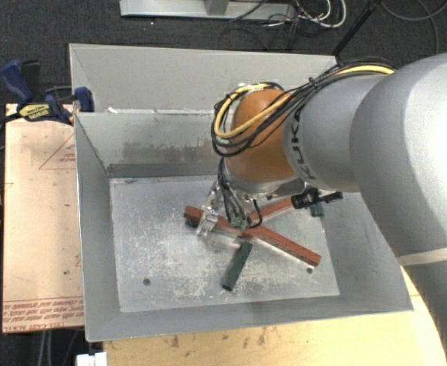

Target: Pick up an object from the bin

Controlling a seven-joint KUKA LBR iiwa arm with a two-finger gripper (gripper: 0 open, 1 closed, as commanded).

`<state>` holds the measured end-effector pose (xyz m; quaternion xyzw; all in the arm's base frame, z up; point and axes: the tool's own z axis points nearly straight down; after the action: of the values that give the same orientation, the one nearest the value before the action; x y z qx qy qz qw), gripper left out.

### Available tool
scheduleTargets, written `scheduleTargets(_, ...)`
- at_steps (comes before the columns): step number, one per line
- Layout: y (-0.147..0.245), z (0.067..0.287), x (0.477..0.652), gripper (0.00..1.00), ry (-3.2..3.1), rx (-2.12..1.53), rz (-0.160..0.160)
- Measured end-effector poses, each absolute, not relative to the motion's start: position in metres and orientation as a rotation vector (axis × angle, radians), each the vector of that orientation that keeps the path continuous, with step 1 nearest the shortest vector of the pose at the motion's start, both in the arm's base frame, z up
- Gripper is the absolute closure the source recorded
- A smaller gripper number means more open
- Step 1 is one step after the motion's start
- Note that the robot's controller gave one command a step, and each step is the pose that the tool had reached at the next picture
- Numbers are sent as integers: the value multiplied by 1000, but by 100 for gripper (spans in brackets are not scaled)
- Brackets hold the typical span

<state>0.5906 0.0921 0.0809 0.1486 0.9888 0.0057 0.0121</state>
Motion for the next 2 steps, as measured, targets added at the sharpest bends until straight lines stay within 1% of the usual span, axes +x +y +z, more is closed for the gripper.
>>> scheduleTargets(1, 92, 81, 591, 100, 3083, 463, 18)
scheduleTargets(2, 84, 80, 617, 100, 3110, 447, 19)
